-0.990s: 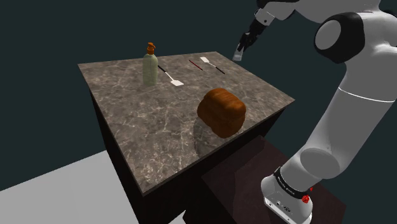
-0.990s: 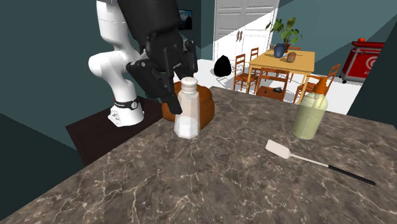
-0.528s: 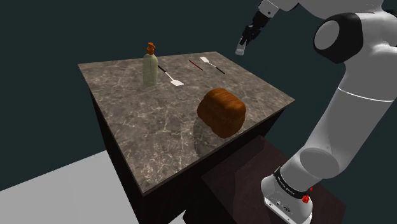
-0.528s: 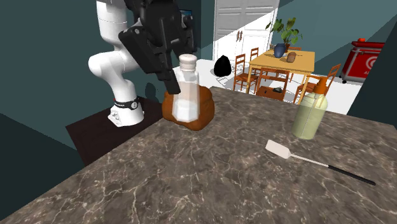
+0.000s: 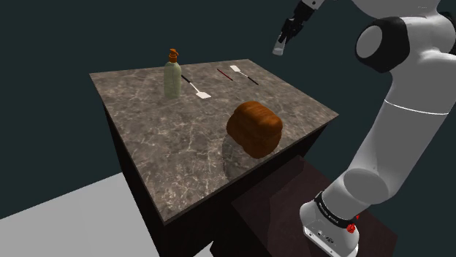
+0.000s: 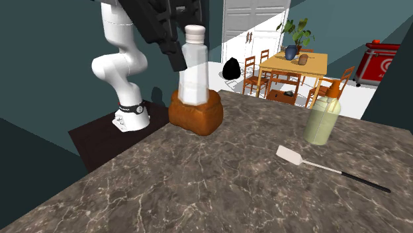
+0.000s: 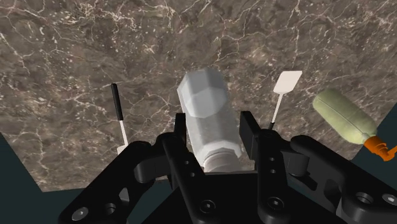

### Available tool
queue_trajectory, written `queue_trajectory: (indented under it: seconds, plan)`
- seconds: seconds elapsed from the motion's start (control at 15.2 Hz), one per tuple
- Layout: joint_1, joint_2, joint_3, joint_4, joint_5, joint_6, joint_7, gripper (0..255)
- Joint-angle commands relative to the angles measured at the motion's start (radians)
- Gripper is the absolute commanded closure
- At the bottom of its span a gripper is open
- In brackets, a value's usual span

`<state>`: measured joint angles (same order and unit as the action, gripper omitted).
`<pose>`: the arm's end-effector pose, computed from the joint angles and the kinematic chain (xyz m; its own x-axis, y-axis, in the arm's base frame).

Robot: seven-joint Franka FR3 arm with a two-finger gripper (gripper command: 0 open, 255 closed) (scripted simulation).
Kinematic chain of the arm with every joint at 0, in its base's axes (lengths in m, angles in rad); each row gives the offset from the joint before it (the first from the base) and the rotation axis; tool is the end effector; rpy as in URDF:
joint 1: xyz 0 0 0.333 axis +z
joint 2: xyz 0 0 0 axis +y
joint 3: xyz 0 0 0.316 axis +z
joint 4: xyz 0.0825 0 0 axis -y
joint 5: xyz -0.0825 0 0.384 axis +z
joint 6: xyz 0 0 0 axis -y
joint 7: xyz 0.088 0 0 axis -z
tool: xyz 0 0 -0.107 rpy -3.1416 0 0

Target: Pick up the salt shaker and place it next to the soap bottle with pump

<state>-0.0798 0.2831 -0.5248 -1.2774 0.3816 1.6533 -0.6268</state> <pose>0.5743 -0.2879 0.6239 0.9699 0.0259 0.2420 0.0561 -0.9913 -0.1192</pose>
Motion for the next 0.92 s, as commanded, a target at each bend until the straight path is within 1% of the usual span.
queue_trajectory:
  seconds: [0.0,0.13,0.46,0.86]
  plan:
    - [-0.011,0.014,-0.001,0.048,0.007,-0.036,0.004,255]
    - [-0.019,0.025,-0.001,0.085,0.013,-0.062,0.008,255]
    - [0.095,-0.056,0.029,-0.024,-0.05,0.006,0.121,255]
    - [0.204,-0.109,0.079,-0.093,-0.107,0.061,0.261,255]
